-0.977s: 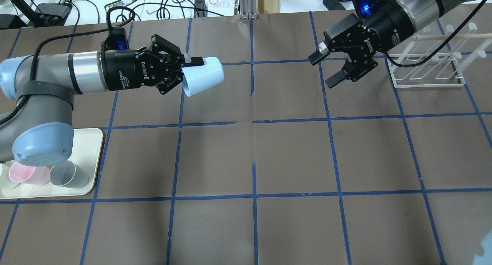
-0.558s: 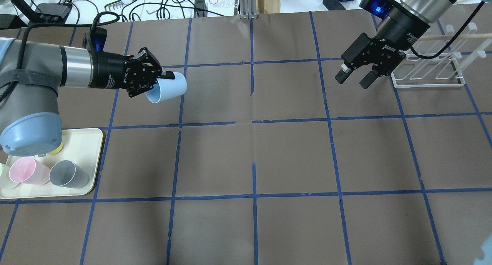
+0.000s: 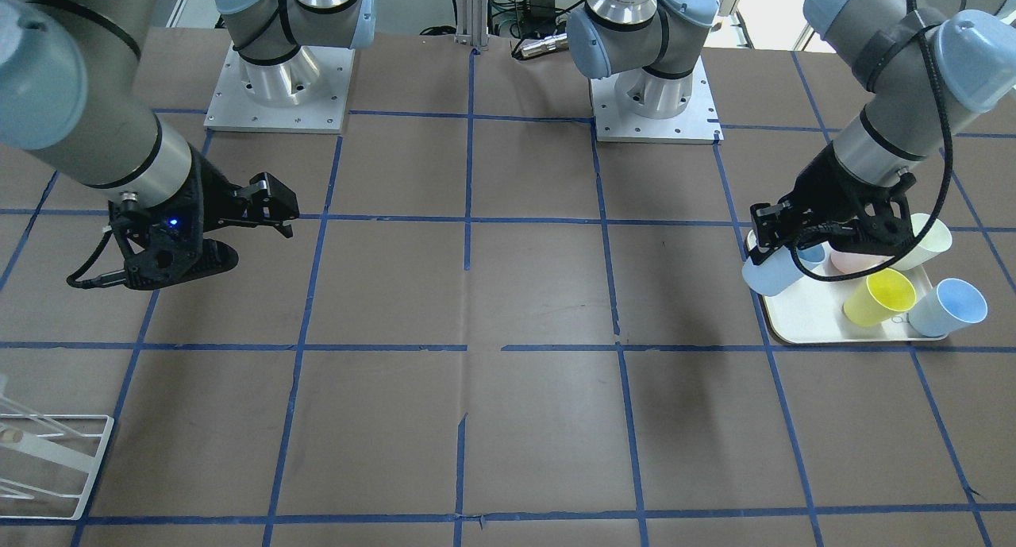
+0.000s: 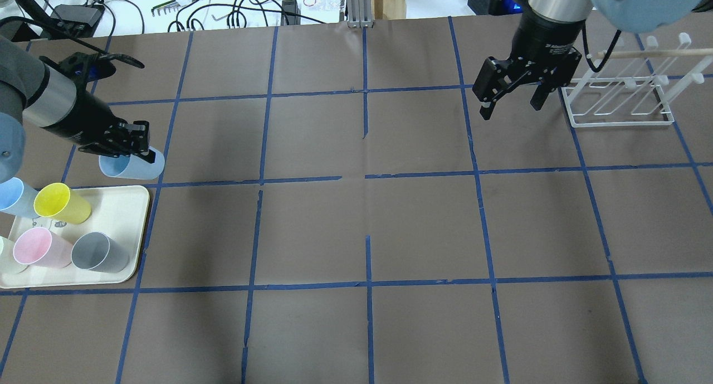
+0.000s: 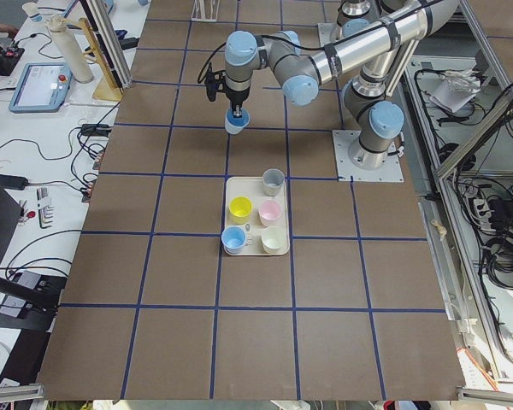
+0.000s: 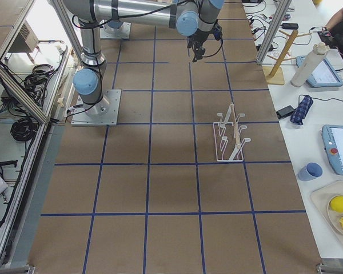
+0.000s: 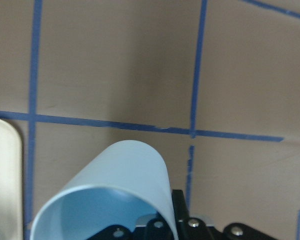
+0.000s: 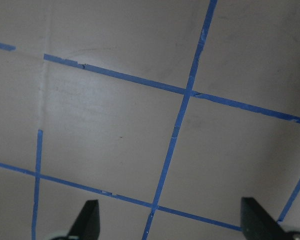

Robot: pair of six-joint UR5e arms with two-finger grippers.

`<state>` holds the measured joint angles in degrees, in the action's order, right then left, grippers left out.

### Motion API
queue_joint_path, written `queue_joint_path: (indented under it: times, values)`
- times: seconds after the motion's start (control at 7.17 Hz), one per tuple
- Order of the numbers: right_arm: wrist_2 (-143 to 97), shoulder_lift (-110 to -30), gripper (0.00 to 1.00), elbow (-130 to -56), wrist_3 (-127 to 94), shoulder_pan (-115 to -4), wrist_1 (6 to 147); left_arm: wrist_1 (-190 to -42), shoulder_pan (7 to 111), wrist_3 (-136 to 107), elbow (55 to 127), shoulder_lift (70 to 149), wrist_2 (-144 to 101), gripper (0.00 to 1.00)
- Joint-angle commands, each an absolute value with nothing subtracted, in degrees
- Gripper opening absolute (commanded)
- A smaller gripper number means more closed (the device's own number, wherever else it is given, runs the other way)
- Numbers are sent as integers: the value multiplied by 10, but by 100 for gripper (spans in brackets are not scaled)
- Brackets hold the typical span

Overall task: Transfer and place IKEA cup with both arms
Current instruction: 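Lower the cup with the left gripper onto the white tray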

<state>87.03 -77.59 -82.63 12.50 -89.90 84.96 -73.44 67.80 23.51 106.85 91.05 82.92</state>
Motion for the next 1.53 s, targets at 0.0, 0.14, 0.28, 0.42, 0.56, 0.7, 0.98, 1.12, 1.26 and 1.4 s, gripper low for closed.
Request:
queue_joint_path:
  times: [0.0,0.14,0.28,0.42,0.56,0.7,0.98,1.12,1.26,1.4]
  values:
    - [910,-784,100,-826,-25,-954,902,-738,662,367,1058,945,923,0]
    - [906,-787,100,-825,-64,-958,911,-713,649,391,1059,969,952,0]
    - [896,-795,100,-824,-66,-955,914,-679,645,410,1061,992,954,0]
    - [896,-808,100,-827,-66,-949,915,-666,644,416,1063,1013,959,0]
    - [896,-828,100,-833,-66,-949,914,-653,644,417,1065,1033,978,0]
    - [896,-844,100,-838,-66,-949,912,-643,643,417,1065,1051,980,0]
    - [896,-875,100,-869,-74,-948,931,-642,626,427,1066,1069,978,0]
    - [896,-878,100,-876,-74,-953,939,-647,625,427,1068,1066,982,0]
    - [897,-877,100,-878,-74,-951,939,-646,623,427,1076,1066,982,2]
    - [897,-875,100,-879,-74,-951,938,-645,625,427,1088,1065,976,2]
